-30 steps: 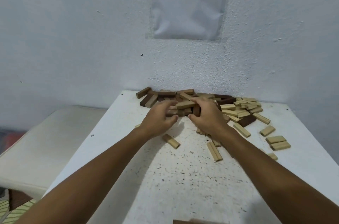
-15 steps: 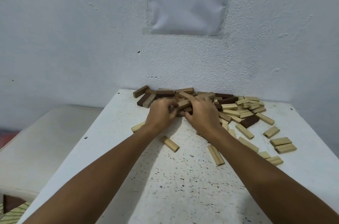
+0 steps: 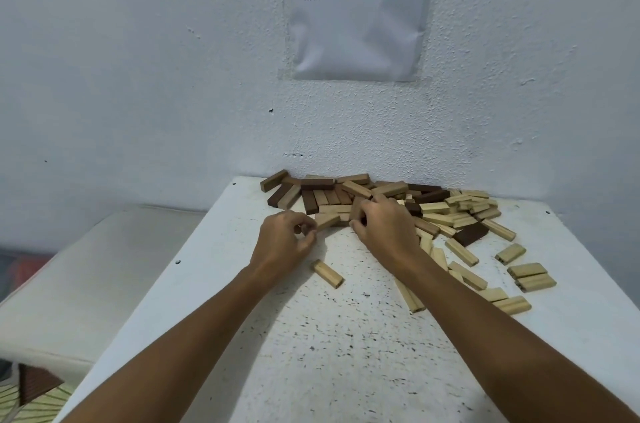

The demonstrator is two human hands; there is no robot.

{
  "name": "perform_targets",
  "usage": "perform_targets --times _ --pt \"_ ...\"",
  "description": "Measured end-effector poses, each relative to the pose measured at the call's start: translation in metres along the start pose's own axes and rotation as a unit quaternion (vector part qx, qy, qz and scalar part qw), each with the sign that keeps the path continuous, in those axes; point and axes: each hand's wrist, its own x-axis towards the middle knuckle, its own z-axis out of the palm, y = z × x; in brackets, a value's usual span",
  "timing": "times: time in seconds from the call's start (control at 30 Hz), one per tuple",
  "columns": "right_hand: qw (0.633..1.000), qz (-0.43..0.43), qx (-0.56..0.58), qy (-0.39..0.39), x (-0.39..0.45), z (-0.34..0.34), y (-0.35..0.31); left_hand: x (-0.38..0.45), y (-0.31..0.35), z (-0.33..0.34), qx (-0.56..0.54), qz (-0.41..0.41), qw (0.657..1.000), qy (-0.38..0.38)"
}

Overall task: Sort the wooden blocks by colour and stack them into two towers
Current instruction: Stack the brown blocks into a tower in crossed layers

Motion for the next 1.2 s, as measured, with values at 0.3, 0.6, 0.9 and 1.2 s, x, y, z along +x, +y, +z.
perform_targets --times 0.3,0.6,0.9,1.2 --pt "0.994 0.054 0.029 -0.087 0.012 0.001 -0.003 -0.021 0.002 -0.009 0.022 -0.030 0.999 -0.029" --pt "0.989 0.072 0.045 -0.117 0.024 0.002 -0.010 -0.026 0.002 -0.009 0.102 -0.032 0.991 -0.075" --pt "0.984 0.071 0.141 -0.077 -0.007 -0.017 -0.006 -0.029 0.012 -0.021 0.091 -0.012 0.995 -0.028" --pt "0.951 -0.005 0.243 -0.193 -0.082 -0.072 -0.020 -0.088 0.036 -0.057 0.046 -0.003 0.995 -0.085"
